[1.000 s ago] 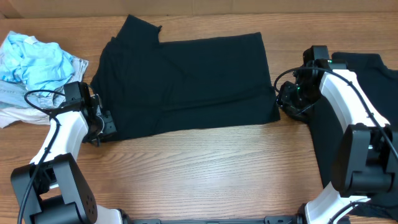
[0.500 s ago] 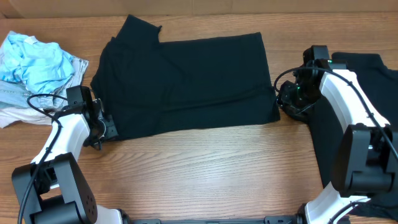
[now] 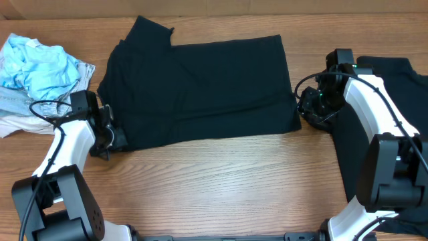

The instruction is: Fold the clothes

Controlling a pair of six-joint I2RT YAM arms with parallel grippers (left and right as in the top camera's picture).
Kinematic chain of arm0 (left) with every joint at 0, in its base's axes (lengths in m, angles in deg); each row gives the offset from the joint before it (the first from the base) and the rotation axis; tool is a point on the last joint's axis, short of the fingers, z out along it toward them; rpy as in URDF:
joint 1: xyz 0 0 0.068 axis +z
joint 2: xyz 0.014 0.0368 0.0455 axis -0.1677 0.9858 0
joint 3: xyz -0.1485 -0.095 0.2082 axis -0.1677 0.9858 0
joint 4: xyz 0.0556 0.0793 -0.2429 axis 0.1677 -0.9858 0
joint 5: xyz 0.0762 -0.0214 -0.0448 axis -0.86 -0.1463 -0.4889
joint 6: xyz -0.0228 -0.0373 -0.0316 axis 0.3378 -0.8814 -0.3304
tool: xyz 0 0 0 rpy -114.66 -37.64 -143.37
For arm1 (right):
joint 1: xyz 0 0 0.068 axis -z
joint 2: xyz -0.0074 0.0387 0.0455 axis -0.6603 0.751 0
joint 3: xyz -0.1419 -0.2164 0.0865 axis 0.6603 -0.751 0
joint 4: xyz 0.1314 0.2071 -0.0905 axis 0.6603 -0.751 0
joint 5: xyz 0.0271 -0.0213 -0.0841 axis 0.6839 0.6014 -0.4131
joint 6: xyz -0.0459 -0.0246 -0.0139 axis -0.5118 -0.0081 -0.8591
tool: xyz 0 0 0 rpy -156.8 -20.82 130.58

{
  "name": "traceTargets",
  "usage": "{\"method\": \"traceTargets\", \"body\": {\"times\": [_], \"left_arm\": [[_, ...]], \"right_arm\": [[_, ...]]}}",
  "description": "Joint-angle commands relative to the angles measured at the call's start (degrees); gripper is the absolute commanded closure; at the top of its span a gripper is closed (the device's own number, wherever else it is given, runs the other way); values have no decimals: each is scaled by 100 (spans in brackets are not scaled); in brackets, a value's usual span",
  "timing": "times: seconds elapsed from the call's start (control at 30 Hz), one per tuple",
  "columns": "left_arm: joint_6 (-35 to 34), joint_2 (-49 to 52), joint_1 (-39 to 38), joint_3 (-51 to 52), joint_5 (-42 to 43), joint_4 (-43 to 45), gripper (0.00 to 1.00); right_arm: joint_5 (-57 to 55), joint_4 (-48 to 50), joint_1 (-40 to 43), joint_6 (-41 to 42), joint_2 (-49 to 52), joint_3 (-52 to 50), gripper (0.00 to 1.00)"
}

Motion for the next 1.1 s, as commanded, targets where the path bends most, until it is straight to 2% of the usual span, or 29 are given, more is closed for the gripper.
{"method": "traceTargets", "body": {"times": [0.0, 0.23, 0.33, 0.53, 0.7, 0.8, 0.97, 1.0, 1.07], "left_arm": [[24, 37, 26, -540, 540, -122, 96], [-105, 37, 26, -1198, 918, -61, 96], [-243, 39, 17, -1211, 1287, 426, 96], [-713, 118, -184, -1060, 1279, 1408, 96], [-1008, 627, -479, -1060, 1279, 1961, 96], [-1681, 1349, -669, -1062, 1303, 2776, 96], [-1908, 1390, -562, -1167, 1727, 3209, 96], [-1906, 1366, -520, -1287, 1864, 3200, 92], [-1816, 1364, -433, -1655, 2321, 3071, 75]], "right_arm": [[46, 26, -26, -22, -129, 105, 47], [42, 35, -26, -22, -129, 105, 47], [42, 74, -26, -22, -129, 105, 47], [44, 96, -26, -22, -129, 105, 47], [46, 96, -26, -22, -129, 105, 47], [46, 116, -26, -22, -129, 105, 46], [46, 57, -26, -20, -129, 105, 46], [46, 48, -26, -20, -129, 105, 46], [46, 55, -26, -20, -129, 105, 46]]}}
